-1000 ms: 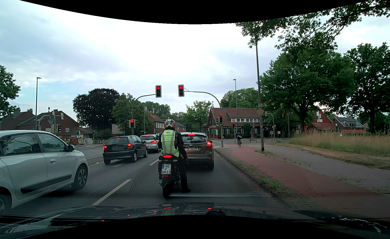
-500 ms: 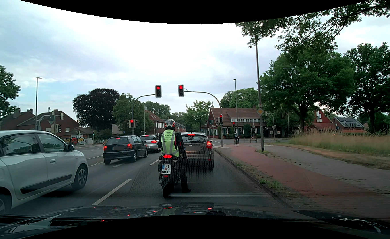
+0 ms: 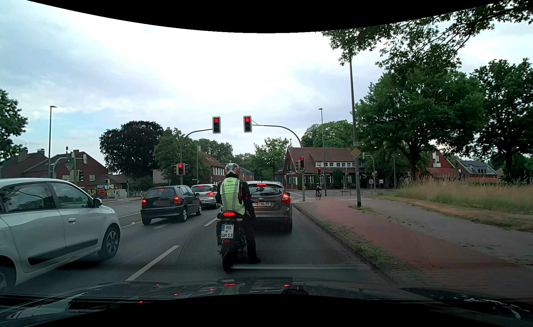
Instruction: Follow the waypoints while adhering to traffic rules and regulations
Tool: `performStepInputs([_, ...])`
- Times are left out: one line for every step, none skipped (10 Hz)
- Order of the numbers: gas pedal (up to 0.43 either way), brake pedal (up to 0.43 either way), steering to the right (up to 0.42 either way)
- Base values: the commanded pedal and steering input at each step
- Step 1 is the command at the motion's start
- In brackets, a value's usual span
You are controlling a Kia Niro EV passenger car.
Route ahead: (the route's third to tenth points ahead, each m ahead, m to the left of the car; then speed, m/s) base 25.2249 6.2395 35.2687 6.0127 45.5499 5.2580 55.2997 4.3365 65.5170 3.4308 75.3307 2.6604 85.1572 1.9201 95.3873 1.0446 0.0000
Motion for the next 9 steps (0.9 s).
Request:
performStepInputs([0.000, 0.000, 0.012])
performStepInputs([0.000, 0.000, 0.012])
performStepInputs([0.000, 0.000, 0.012])
performStepInputs([0.000, 0.000, 0.012])
performStepInputs([0.000, 0.000, 0.012])
performStepInputs([0.000, 0.000, 0.012])
performStepInputs([0.000, 0.000, 0.012])
performStepInputs([0.000, 0.000, 0.012])
performStepInputs([0.000, 0.000, 0.012])
